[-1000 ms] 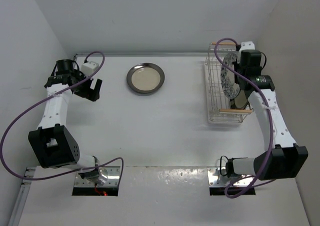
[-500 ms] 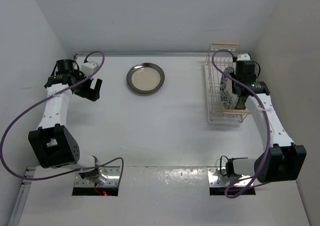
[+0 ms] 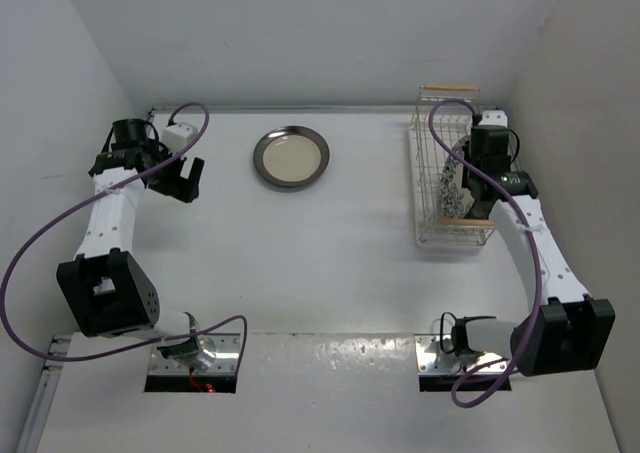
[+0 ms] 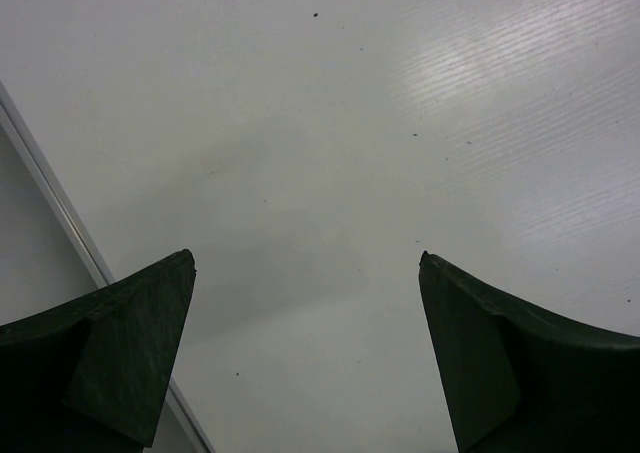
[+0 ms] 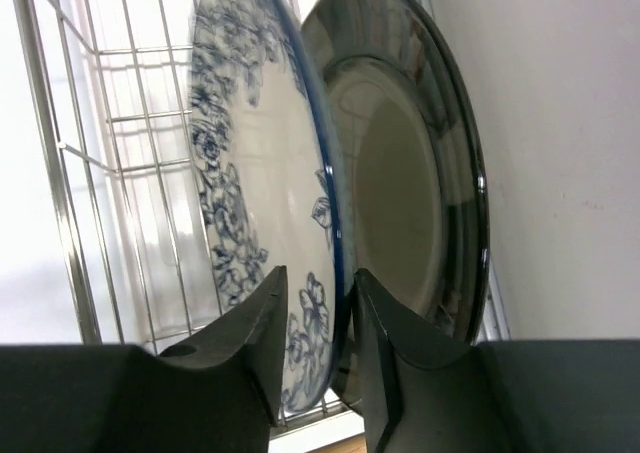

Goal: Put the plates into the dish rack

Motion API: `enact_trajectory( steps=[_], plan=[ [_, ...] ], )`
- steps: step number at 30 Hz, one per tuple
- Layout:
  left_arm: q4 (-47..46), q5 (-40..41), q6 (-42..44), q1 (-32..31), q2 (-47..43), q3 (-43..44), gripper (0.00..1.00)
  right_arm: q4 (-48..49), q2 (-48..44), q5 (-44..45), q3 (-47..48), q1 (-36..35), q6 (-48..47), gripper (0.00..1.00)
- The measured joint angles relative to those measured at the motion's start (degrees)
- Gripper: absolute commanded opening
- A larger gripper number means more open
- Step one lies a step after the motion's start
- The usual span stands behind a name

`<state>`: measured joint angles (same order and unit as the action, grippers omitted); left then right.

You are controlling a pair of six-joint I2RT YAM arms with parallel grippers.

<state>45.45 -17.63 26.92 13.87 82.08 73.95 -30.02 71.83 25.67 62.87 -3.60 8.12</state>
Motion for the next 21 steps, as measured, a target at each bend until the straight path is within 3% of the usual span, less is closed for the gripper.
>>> enact_trajectory(
  steps=[7,11,14,17,21],
  plan=[
    [-0.15,0.13,0.00,0.00,0.00,-0.42,0.98,1.18,0.07,-1.27,0.11,-0.28,1.38,0.33],
    [-0.28,0.24,0.02,0.00,0.00,-0.57,0.98,1.20,1.57,-2.38,1.14,-0.37,2.75,0.63],
    [-0.35,0.59,0.02,0.00,0.00,-0.96,0.98,1.22,1.53,-2.47,1.14,-0.37,2.58,0.77],
    [-0.35,0.87,0.00,0.00,0.00,-1.09,0.98,1.27,1.09,-2.38,1.14,-0.44,1.31,0.88],
    [-0.42,1.16,0.00,0.00,0.00,-1.09,0.98,1.05,0.70,-2.34,3.89,-0.81,-0.94,0.94]
  ],
)
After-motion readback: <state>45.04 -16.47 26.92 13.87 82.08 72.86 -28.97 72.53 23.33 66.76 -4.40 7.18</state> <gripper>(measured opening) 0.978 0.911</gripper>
